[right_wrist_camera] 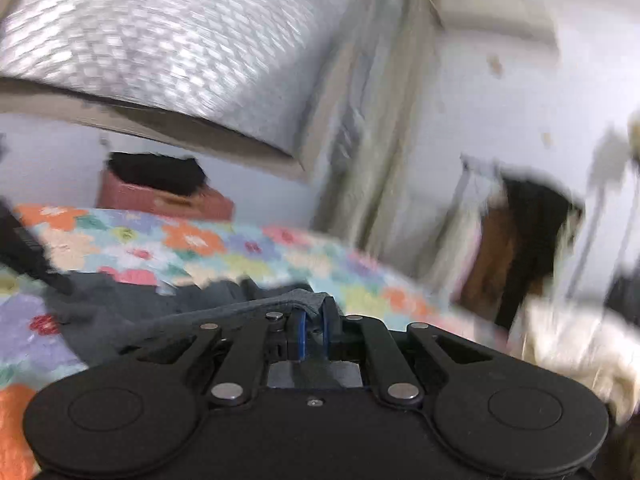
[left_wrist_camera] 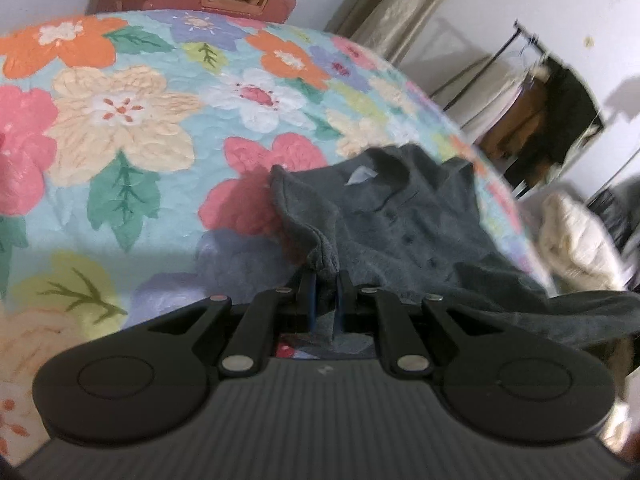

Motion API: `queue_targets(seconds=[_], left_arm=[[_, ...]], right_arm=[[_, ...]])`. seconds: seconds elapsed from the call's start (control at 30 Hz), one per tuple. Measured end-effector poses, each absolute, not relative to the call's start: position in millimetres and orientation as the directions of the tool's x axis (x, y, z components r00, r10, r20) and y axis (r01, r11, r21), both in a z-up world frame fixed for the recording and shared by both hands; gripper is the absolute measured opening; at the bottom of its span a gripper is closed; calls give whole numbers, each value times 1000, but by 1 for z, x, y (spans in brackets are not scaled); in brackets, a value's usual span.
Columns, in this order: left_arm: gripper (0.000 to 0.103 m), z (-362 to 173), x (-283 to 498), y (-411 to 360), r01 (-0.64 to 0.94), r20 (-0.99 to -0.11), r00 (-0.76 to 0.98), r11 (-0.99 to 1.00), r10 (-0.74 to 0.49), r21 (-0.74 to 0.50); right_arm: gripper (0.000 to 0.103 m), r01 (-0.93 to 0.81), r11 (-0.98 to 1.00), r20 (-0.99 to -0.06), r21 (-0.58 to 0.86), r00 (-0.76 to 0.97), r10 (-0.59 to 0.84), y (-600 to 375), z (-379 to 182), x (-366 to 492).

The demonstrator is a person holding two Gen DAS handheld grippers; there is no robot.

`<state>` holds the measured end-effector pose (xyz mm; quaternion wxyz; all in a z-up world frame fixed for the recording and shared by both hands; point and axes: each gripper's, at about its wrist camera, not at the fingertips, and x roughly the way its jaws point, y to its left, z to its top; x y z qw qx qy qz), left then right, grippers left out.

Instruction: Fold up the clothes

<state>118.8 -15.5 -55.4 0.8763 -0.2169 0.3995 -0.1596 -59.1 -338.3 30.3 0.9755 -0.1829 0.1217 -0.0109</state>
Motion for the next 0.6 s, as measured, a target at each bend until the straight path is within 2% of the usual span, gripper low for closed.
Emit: queue_targets(seconds=[0.2, 0.3, 0.47, 0.57, 0.6], left_arm=[[10, -65, 119, -16, 82, -666, 590, 854, -457, -514], [10, -60, 118, -15, 84, -669, 588, 857, -455, -509], [13, -52, 115, -18, 103, -677, 580, 865, -454, -491], [17, -51, 114, -21, 114, -682, 569, 865, -459, -488], [18, -51, 114, -22, 116, -684, 566, 866, -460, -487]], right_arm=[[8, -151, 958, -474, -244, 880, 18, -326, -5, -63], [8, -106, 970, -474, -221, 880, -12, -338, 3, -70], [8, -18, 955, -349, -298, 933, -91, -345, 43, -85], [8, -122, 941, -438, -316, 898, -31, -337, 44, -83], [8, -153, 951, -500, -268, 866, -1, -336, 35, -79]])
